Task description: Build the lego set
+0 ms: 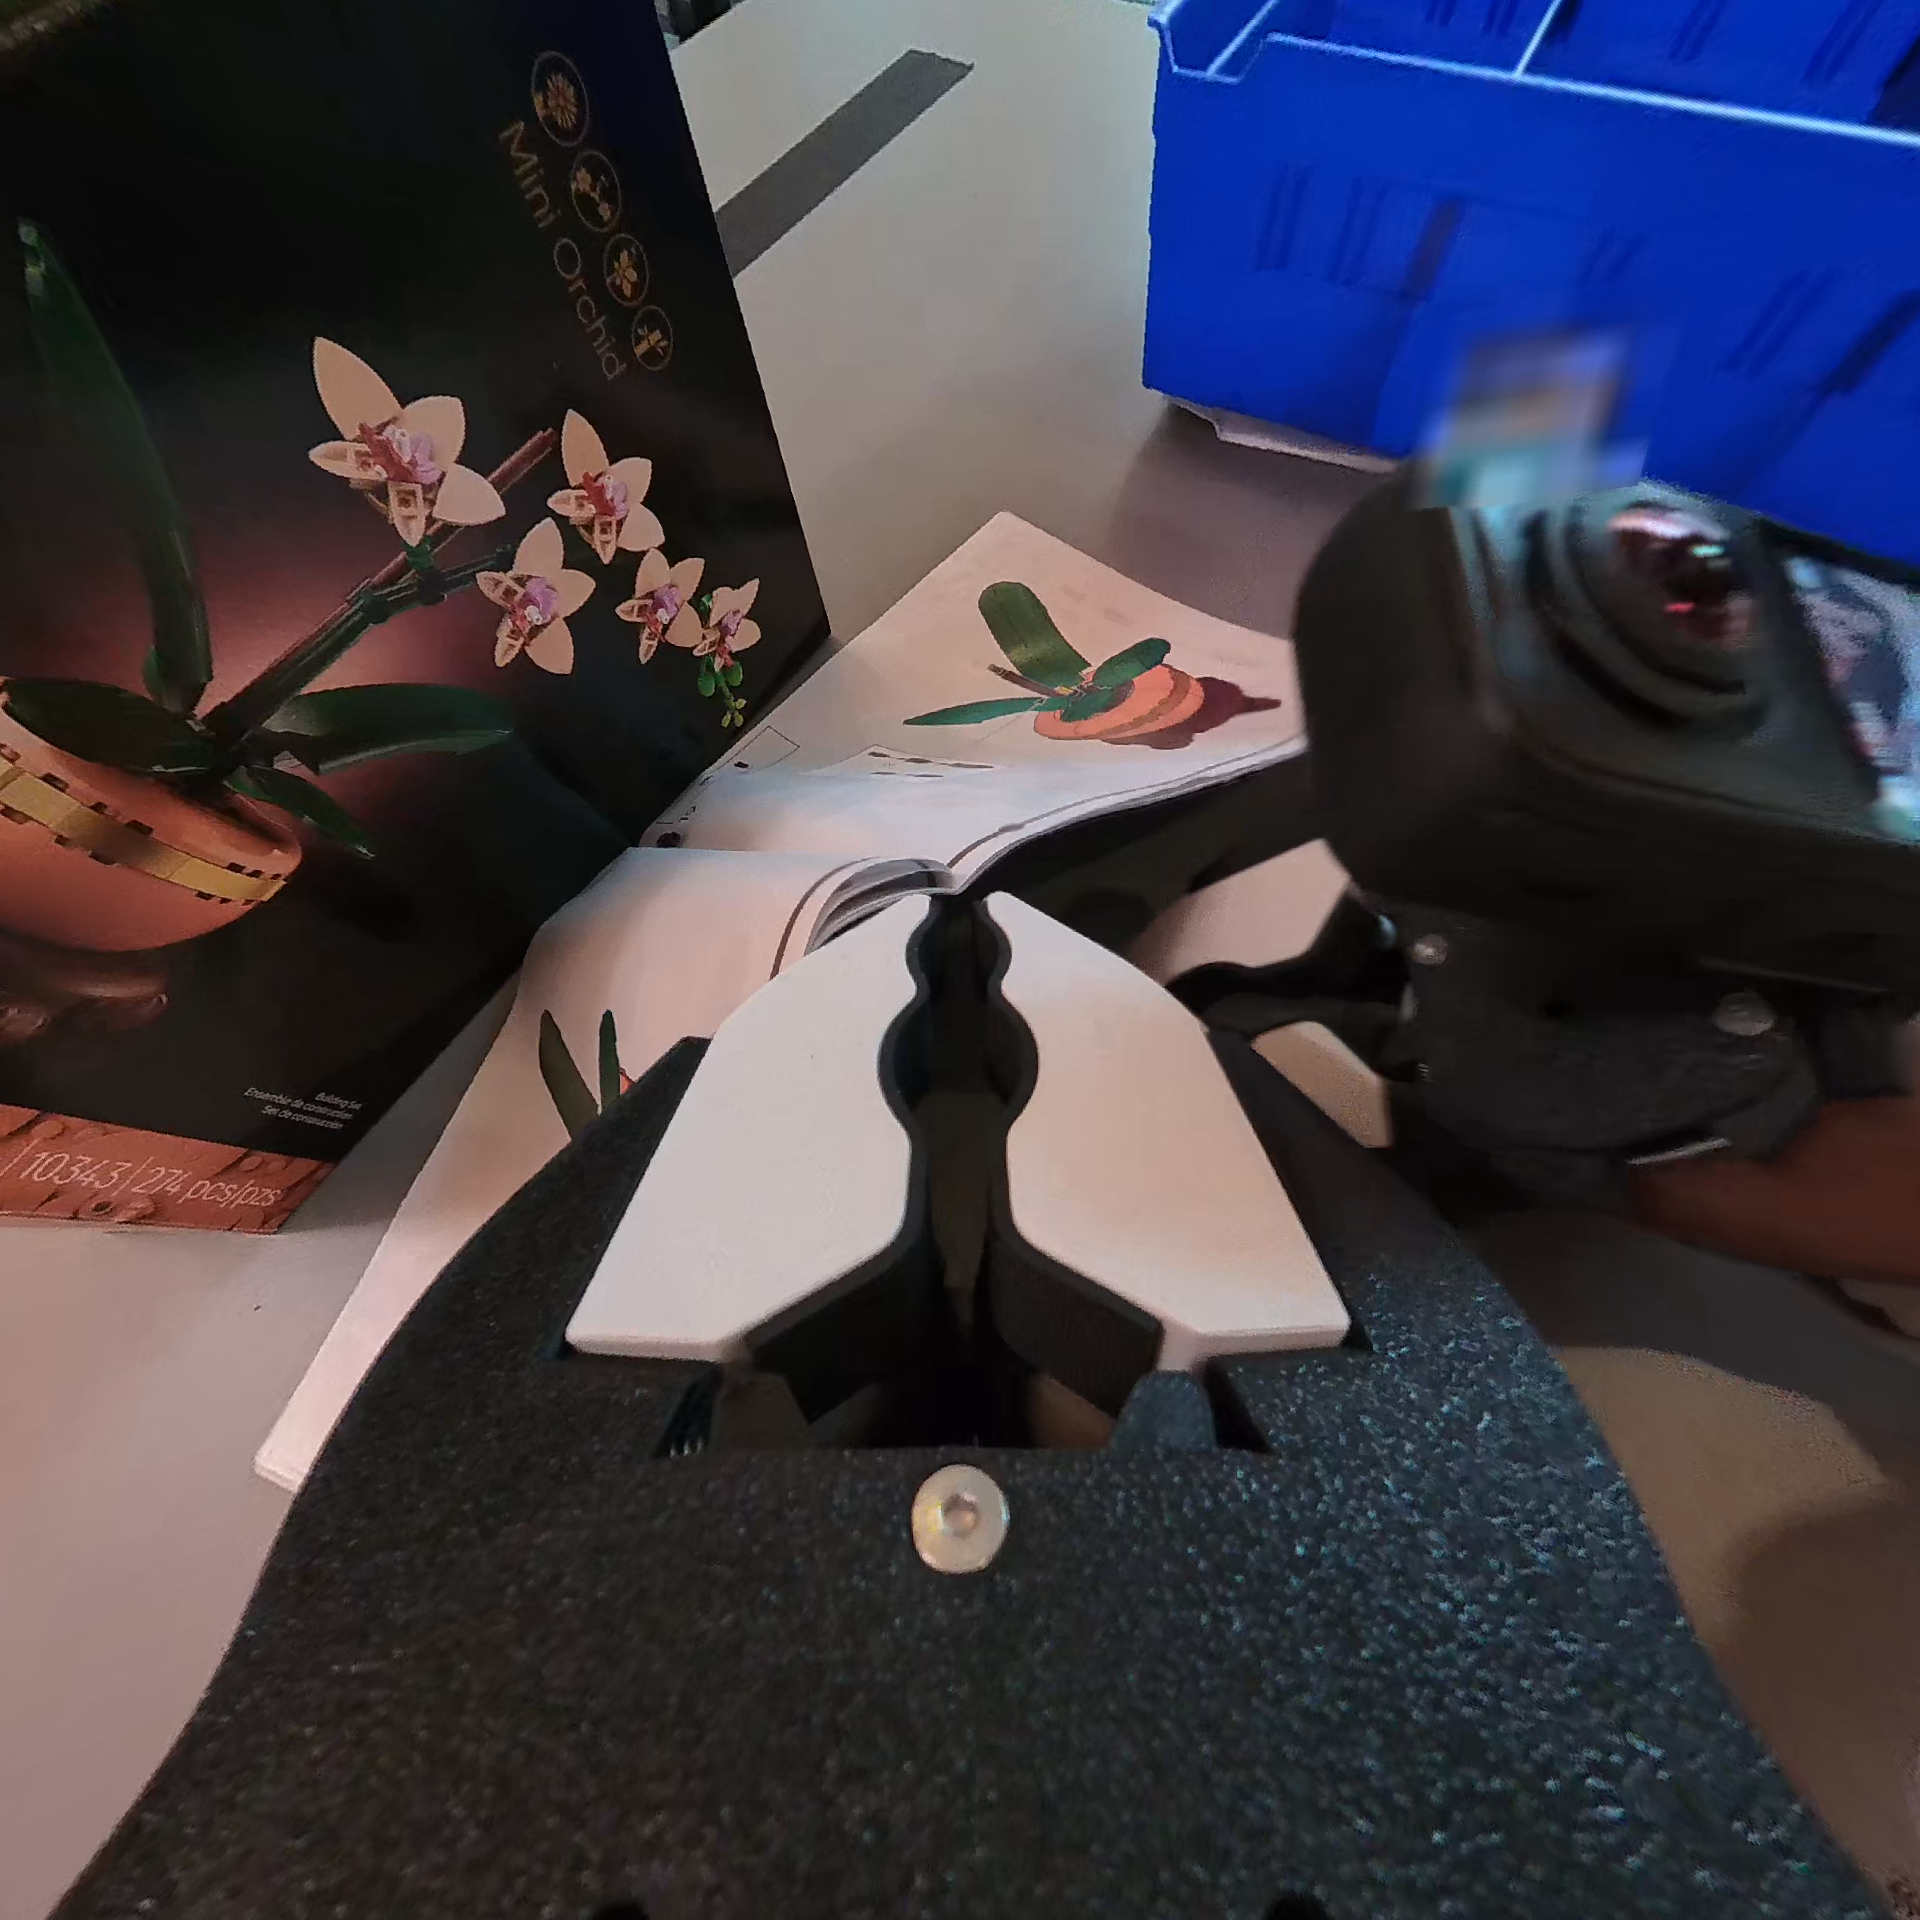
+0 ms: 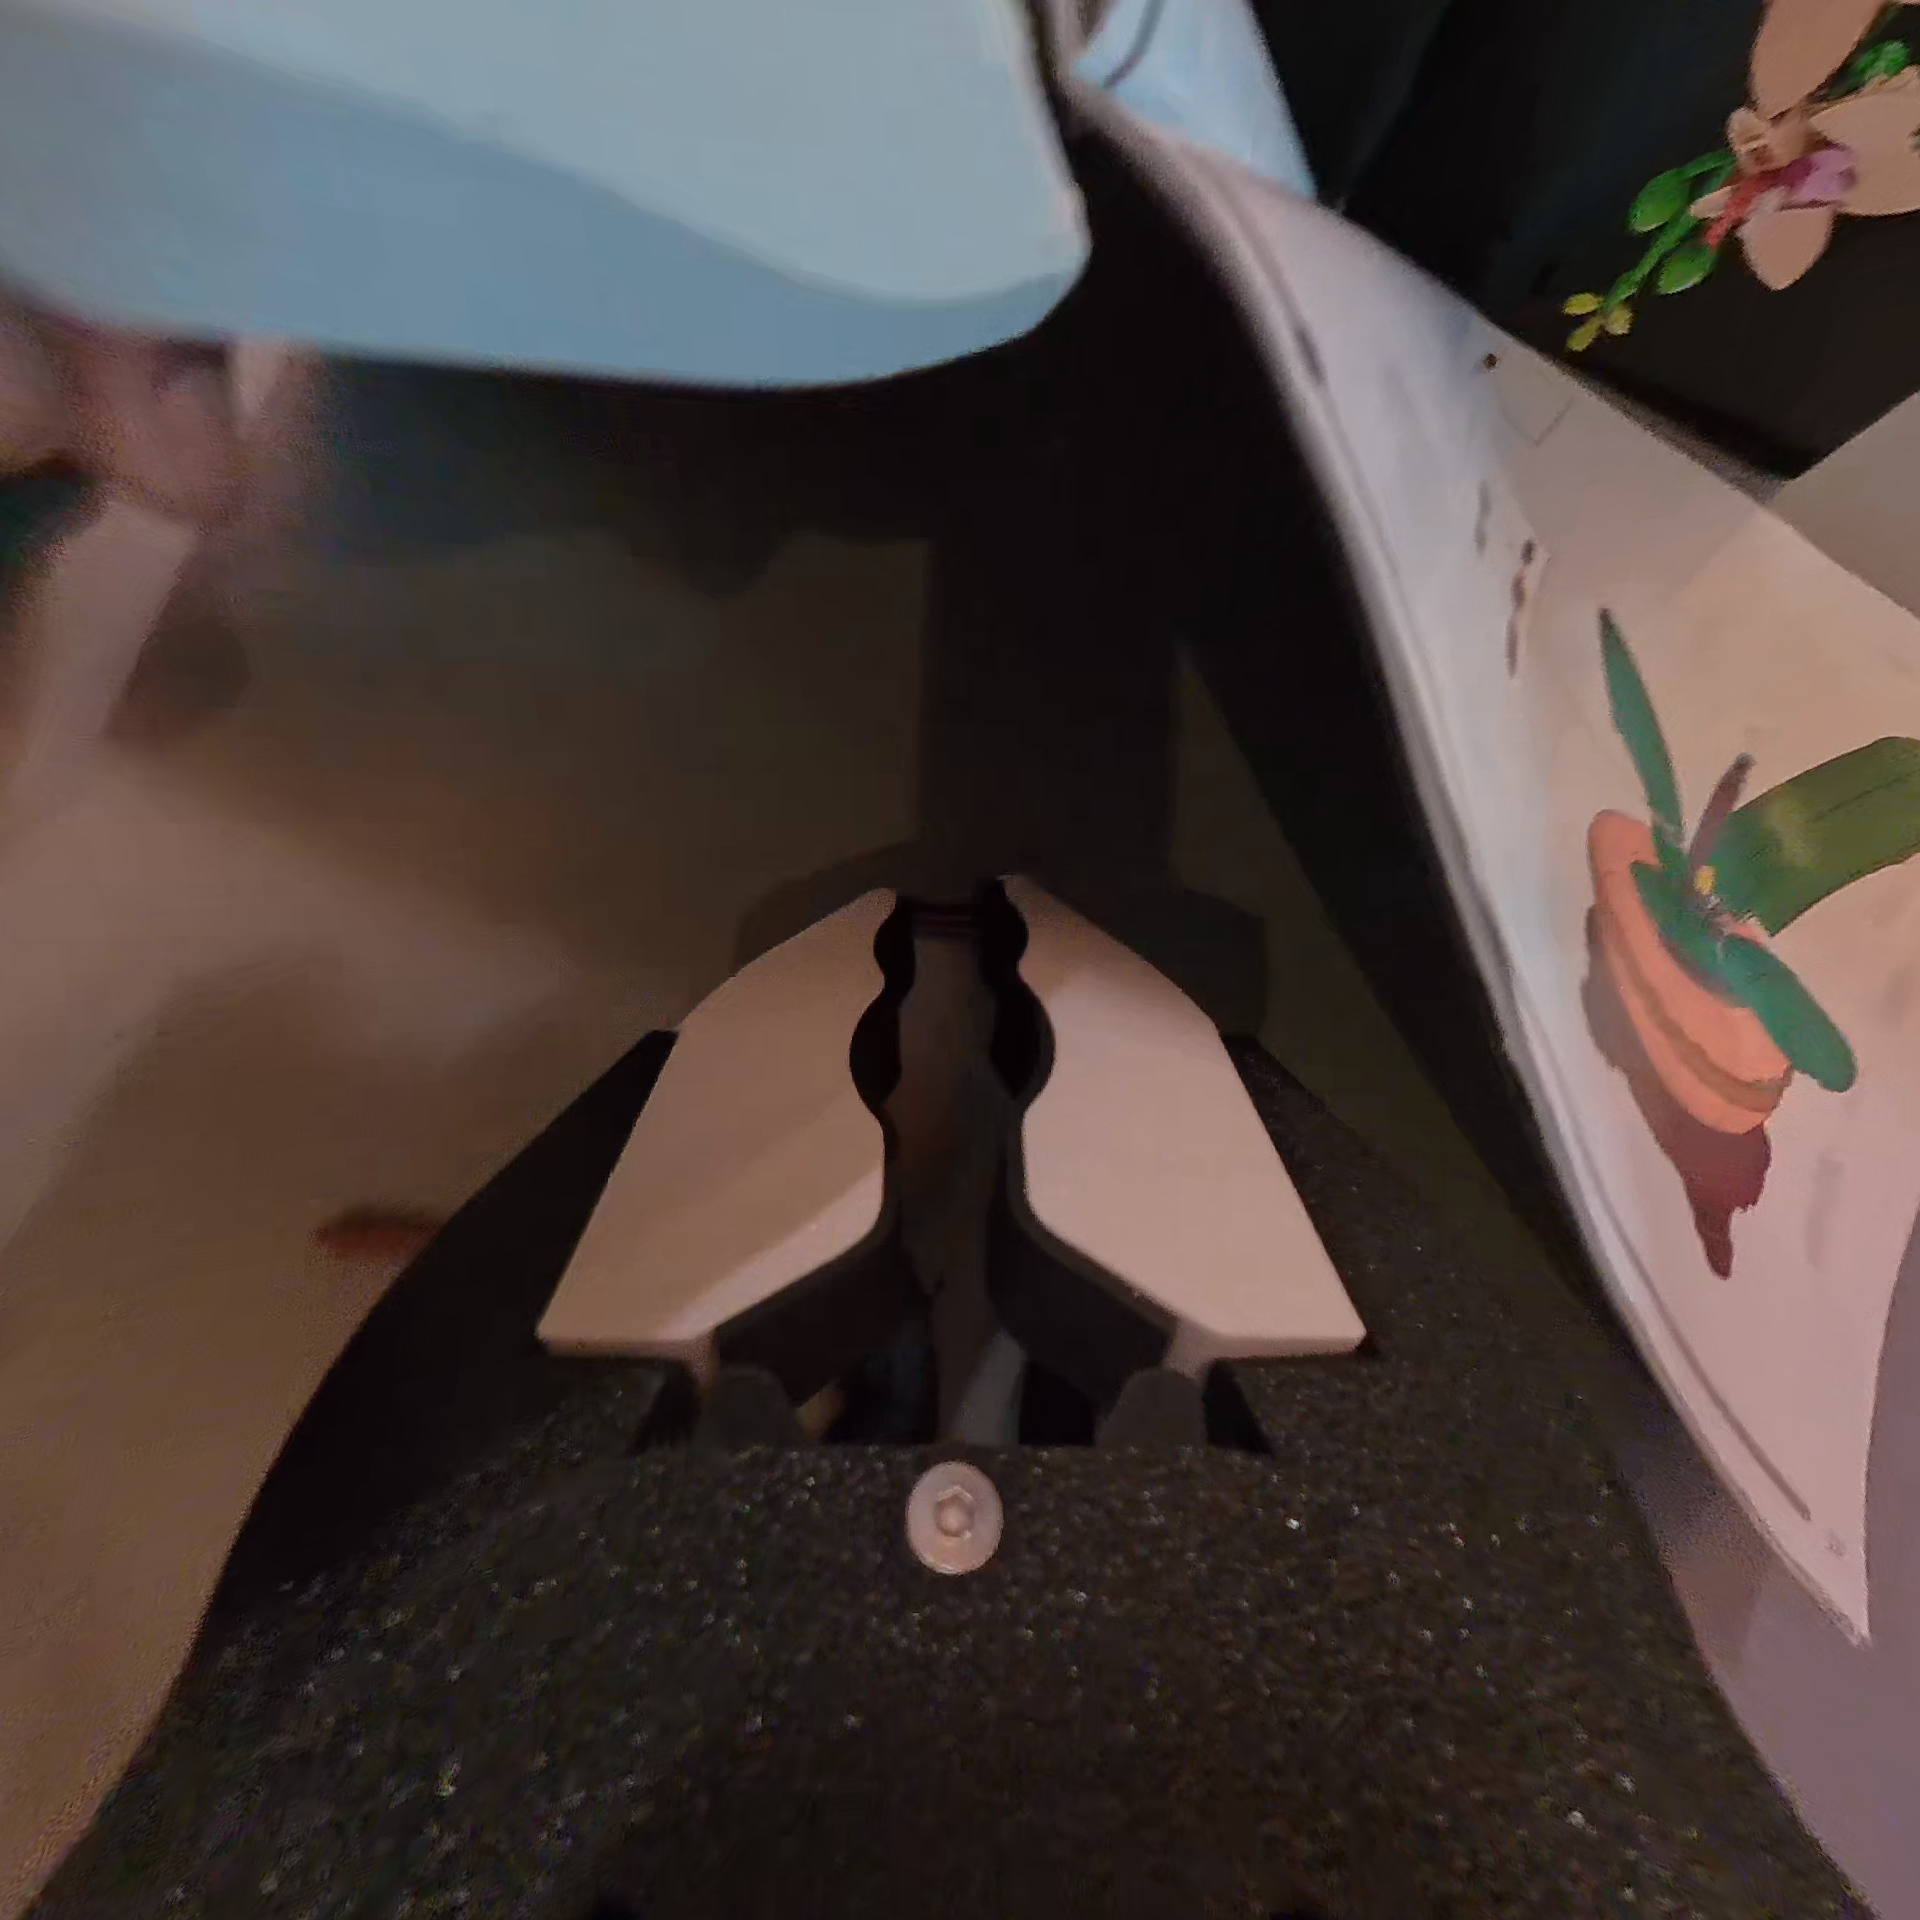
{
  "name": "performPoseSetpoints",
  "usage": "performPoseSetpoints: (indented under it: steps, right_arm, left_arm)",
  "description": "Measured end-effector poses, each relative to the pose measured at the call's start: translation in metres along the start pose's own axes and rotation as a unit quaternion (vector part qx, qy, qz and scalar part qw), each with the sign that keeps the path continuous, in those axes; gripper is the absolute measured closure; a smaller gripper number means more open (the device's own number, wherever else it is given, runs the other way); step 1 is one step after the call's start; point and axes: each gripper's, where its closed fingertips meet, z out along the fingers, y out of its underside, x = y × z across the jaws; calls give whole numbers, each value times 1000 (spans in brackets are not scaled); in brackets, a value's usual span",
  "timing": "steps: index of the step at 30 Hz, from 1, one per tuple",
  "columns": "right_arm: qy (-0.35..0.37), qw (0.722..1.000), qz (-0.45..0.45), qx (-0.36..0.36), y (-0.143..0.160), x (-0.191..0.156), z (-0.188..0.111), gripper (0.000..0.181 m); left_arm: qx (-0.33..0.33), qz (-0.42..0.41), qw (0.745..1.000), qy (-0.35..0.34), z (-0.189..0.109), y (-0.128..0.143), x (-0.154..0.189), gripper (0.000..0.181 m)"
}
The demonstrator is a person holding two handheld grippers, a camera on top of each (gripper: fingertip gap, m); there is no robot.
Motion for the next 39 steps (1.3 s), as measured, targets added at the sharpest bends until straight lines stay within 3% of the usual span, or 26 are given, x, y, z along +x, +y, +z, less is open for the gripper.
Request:
performPoseSetpoints:
  steps: [10, 17, 21, 27, 34, 39]
  right_arm:
    - [-82, 989, -126, -3, 49, -33, -46, 169]
    - [-118, 964, -235, 33, 60, -38, -58, 169]
    - [-140, 960, -240, 35, 61, -38, -59, 169]
    - [-165, 957, -234, 43, 61, -35, -59, 169]
    - [-172, 954, -243, 37, 61, -33, -58, 169]
    - [-174, 951, -251, 39, 60, -33, -58, 169]
  left_arm:
    - [-51, -4, 999, 8, -2, 46, 18, 176]
    - [-103, -14, 995, 6, 0, 83, 34, 173]
    - [-104, -17, 994, 28, -8, 87, 48, 168]
    - [-94, -36, 986, 130, -47, 111, 95, 159]
    - [-152, 22, 983, 98, -35, 129, 91, 161]
    - [-161, 32, 981, 106, -32, 130, 90, 175]
